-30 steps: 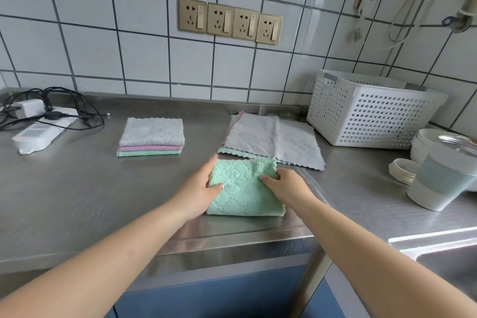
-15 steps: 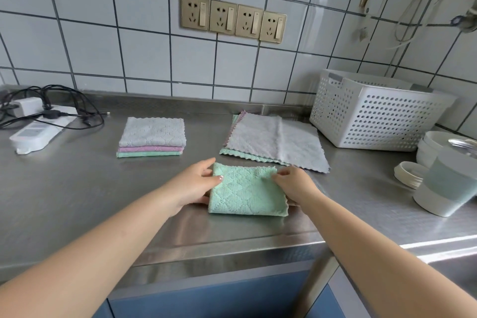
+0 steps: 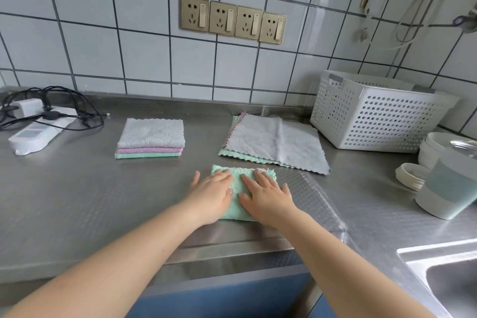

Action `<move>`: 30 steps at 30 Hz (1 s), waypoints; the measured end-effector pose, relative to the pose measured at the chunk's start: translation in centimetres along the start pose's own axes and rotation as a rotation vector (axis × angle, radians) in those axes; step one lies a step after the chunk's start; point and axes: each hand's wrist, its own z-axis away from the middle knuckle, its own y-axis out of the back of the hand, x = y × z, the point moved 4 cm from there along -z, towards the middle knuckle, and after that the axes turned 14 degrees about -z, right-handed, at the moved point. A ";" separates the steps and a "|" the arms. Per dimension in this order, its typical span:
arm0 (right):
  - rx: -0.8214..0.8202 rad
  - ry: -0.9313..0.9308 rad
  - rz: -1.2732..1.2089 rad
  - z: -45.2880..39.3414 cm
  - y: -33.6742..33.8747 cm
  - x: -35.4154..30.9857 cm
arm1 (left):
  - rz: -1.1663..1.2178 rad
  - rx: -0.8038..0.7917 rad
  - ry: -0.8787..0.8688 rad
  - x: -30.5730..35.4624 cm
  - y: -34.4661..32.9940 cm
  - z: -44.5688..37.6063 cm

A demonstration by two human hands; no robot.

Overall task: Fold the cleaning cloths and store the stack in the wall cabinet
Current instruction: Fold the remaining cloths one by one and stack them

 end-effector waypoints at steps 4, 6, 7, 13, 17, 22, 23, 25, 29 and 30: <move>0.014 -0.028 0.032 0.2 0.0 0.5 | -0.035 0.021 0.052 -1.6 0.3 0.2; 0.012 -0.023 0.043 0.2 0.0 0.5 | -0.034 0.004 0.116 -2.5 0.3 0.5; 0.010 -0.022 0.045 0.2 0.0 0.5 | -0.023 -0.010 0.127 -2.7 0.3 0.7; 0.021 -0.020 0.030 0.4 0.0 0.5 | 0.312 0.038 0.127 -2.2 1.5 0.2; 0.035 -0.020 0.018 0.5 -0.1 0.5 | 0.884 0.072 0.157 -1.8 2.2 -0.2; 0.034 -0.012 0.033 0.6 -0.1 0.5 | 0.794 0.017 0.100 -2.2 2.0 0.1; 0.039 -0.009 0.040 0.6 -0.1 0.5 | 0.722 -0.003 0.080 -2.0 2.0 0.2; 0.067 -0.005 0.042 0.7 0.0 0.7 | 0.575 0.037 0.045 -1.5 2.3 0.2; 0.275 0.056 -0.096 1.4 0.8 0.8 | 0.518 0.243 -0.045 -0.8 3.5 1.2; 0.323 0.069 -0.221 1.6 1.1 0.7 | 0.544 0.277 -0.059 -1.2 3.7 1.4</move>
